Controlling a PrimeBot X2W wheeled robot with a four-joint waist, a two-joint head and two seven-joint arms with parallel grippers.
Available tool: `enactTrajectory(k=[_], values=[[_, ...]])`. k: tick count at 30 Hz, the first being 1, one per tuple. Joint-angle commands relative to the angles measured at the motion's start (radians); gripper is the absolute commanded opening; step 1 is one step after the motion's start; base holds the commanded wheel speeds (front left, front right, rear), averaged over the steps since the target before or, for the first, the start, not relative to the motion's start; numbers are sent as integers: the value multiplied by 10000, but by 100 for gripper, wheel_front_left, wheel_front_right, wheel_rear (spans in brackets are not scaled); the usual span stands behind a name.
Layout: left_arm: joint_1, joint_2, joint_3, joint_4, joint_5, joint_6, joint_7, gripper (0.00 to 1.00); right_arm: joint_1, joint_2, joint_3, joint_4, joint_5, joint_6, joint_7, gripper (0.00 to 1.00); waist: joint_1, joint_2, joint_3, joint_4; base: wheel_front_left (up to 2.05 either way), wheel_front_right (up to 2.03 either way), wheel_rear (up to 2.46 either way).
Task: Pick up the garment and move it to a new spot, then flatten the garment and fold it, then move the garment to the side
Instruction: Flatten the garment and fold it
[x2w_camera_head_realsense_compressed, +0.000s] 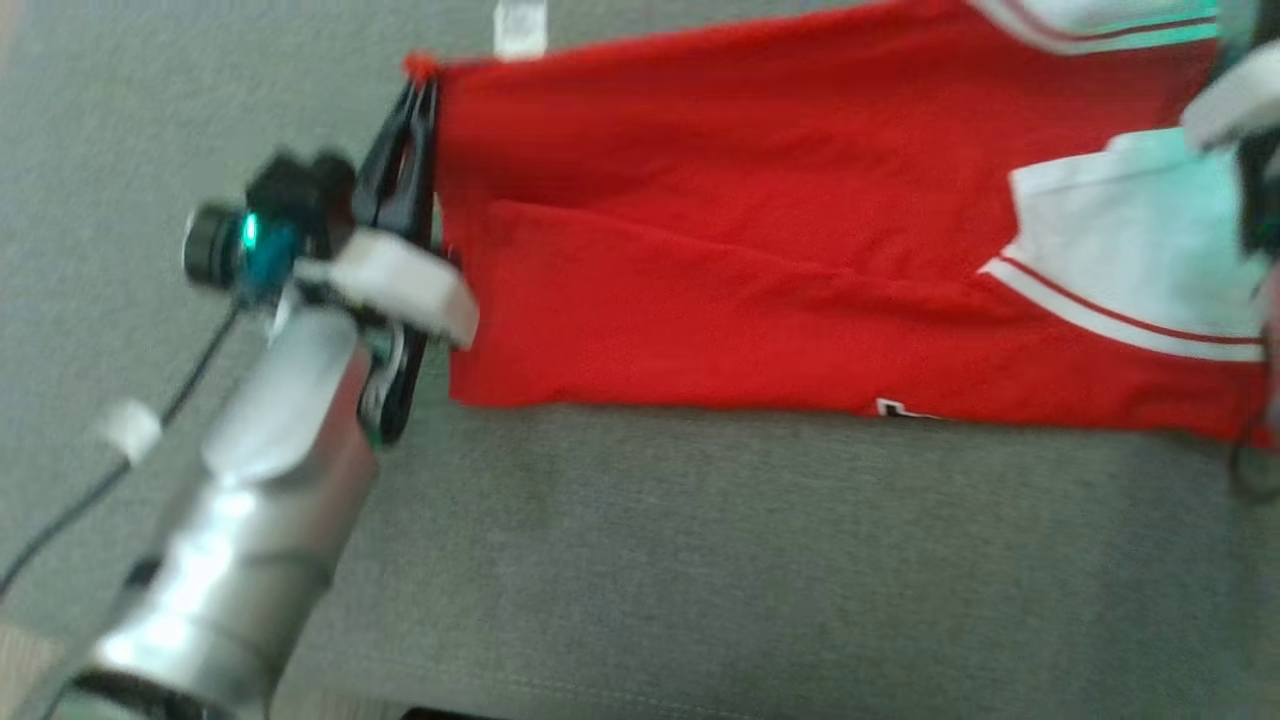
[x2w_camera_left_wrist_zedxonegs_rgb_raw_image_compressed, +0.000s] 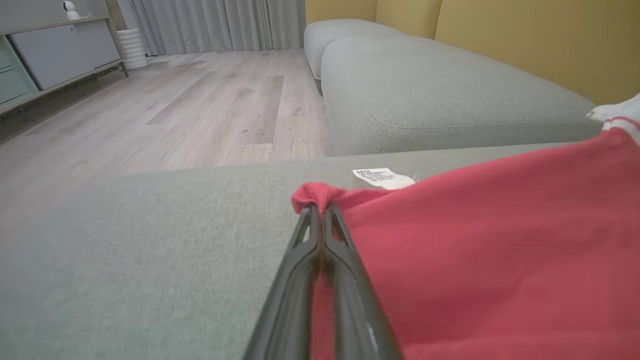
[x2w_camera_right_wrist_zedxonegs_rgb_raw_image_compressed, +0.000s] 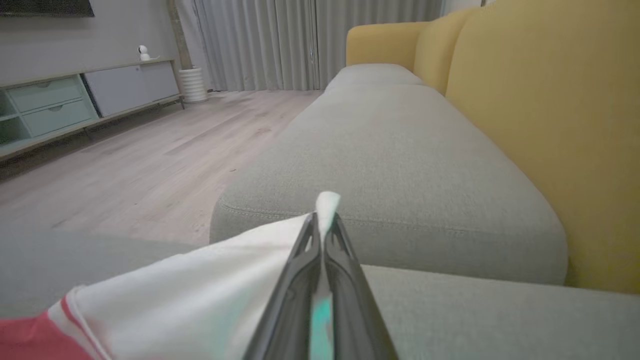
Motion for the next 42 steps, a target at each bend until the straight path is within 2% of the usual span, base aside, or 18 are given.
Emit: enactTrajectory(k=[1, 5, 13, 14, 15, 16, 19, 21, 25, 33, 38, 42], values=[[481, 520, 745, -469, 406, 184, -61, 0, 920, 120, 257, -816, 569, -7, -161, 0, 1, 0, -487, -495, 0, 0, 0], [1600, 574, 1517, -1022, 1113, 385, -61, 0, 2459, 131, 222, -2233, 1449, -7, -174, 0, 1, 0, -912, -889, 0, 0, 0], [3588, 241, 2599, -1472, 1926, 302, -62, 0, 4809, 346, 111, -3061, 2116, -7, -177, 0, 1, 0, -1606, -1192, 0, 0, 0], [3797, 169, 2712, -1495, 2036, 277, -62, 15, 5026, 393, 57, -2990, 2174, -7, -178, 0, 1, 0, -1701, -1198, 0, 0, 0], [3998, 92, 2830, -1507, 2147, 280, -62, 55, 5218, 457, -9, -2848, 2255, -7, -178, 28, 1, 0, -1797, -1195, 0, 0, 0], [4207, 3, 2944, -1461, 2223, 274, -62, 100, 5362, 536, -63, -2734, 2349, -7, -178, 100, 1, 0, -1898, -1194, 0, 0, 0], [4674, -235, 3392, -1587, 2486, 365, -62, 100, 5621, 701, -211, -2804, 2410, -7, -178, 100, 1, 0, -2137, -1193, 0, 0, 0], [5229, -468, 3880, -2007, 2839, 550, -62, 100, 5961, 894, -472, -3192, 2161, -7, -178, 100, 1, 0, -2389, -1188, 0, 0, 0], [6135, -836, 4467, -2737, 3174, 638, -62, 100, 6636, 1295, -794, -3478, 1622, -7, -179, 100, 1, 0, -2835, -1153, 0, 0, 0], [7703, -1177, 4831, -3783, 3886, 342, -62, 100, 7724, 2021, -1104, -3475, 910, -7, -179, 100, 1, 0, -3590, -1070, 0, 0, 0], [8072, -1235, 4870, -4014, 4031, 154, -62, 100, 7765, 2105, -1121, -3275, 768, -7, -179, 100, 1, 0, -3669, -992, 0, 0, 0], [8068, -1251, 4712, -4089, 3973, 73, -62, 100, 7367, 1930, -1079, -2907, 579, -7, -179, 100, 1, 0, -3457, -892, 0, 0, 0]])
